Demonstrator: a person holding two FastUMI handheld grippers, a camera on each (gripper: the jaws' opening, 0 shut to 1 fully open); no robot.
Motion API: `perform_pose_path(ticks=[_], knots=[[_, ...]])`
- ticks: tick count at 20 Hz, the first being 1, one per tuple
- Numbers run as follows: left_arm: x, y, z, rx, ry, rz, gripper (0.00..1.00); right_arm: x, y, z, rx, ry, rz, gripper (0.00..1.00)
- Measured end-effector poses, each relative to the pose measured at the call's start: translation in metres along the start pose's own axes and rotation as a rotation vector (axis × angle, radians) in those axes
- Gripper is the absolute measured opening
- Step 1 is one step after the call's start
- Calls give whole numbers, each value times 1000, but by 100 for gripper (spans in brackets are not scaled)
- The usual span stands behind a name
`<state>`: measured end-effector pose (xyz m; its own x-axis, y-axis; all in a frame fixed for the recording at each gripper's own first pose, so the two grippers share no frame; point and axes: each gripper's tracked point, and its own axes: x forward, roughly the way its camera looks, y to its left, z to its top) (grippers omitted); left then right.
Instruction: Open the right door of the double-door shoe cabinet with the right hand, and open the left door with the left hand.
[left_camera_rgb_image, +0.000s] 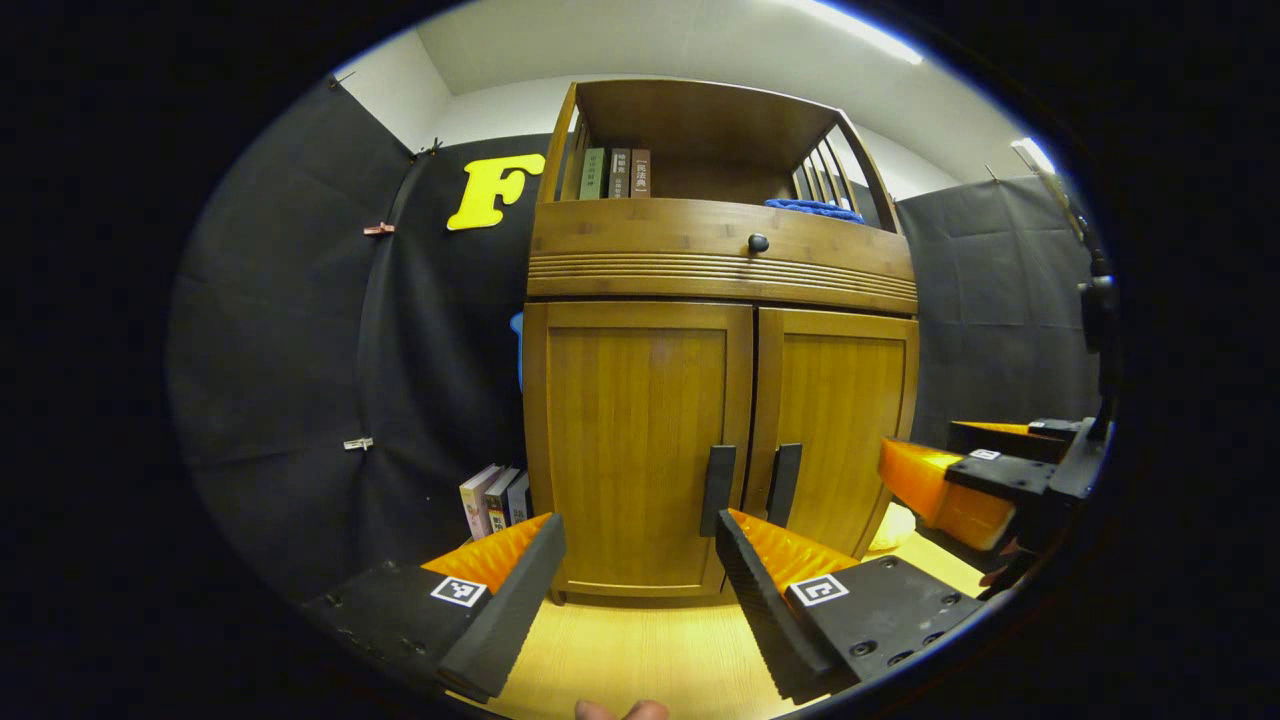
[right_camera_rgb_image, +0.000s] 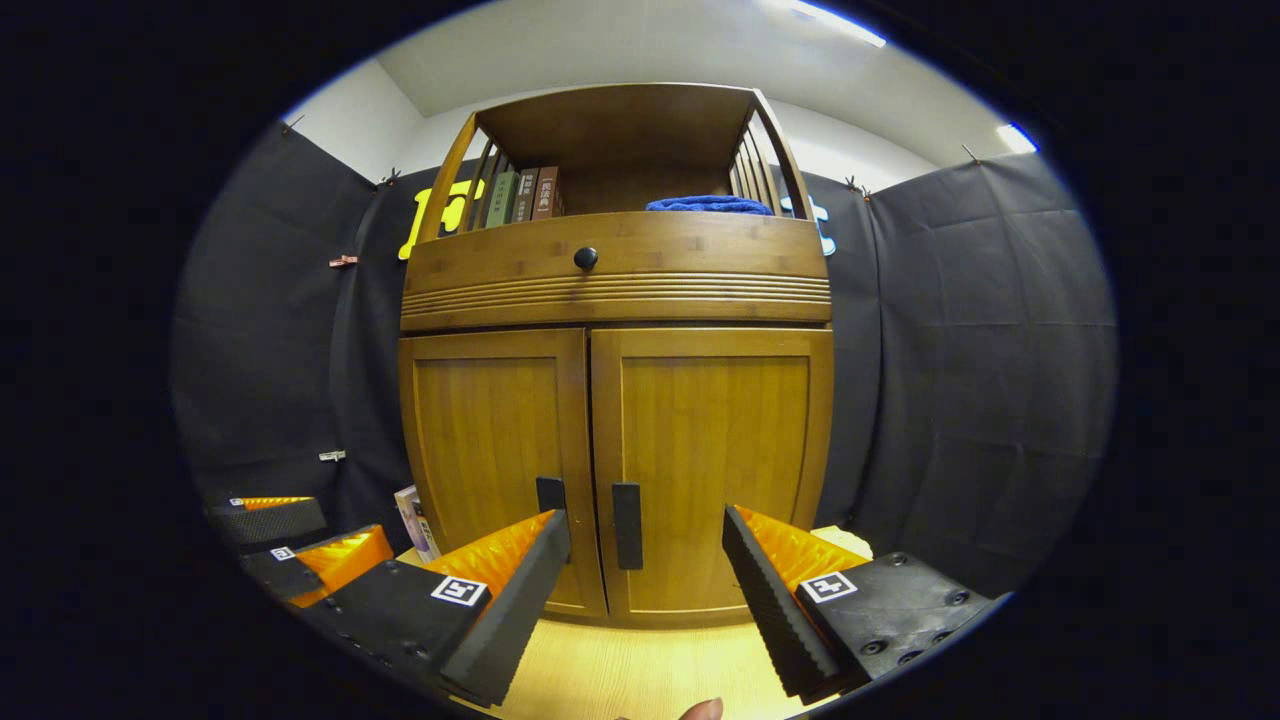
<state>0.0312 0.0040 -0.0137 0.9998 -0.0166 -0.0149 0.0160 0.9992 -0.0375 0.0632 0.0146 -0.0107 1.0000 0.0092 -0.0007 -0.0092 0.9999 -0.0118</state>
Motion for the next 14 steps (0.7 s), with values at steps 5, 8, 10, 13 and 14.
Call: perform_pose_path(ticks=[5,8,10,13,14], knots=[[3,2,-2,15,-2,-2,94,57,5,-22,25,12,7,98],[5,3,-3,5,-2,1,94,87,10,-48,35,46,18,98],[5,4,-3,2,-1,-1,94,107,15,-62,49,49,35,98],[5,7,-3,6,-1,-2,94,134,15,-92,43,92,20,98],[5,8,-4,6,0,-1,94,146,15,-98,33,99,13,98]])
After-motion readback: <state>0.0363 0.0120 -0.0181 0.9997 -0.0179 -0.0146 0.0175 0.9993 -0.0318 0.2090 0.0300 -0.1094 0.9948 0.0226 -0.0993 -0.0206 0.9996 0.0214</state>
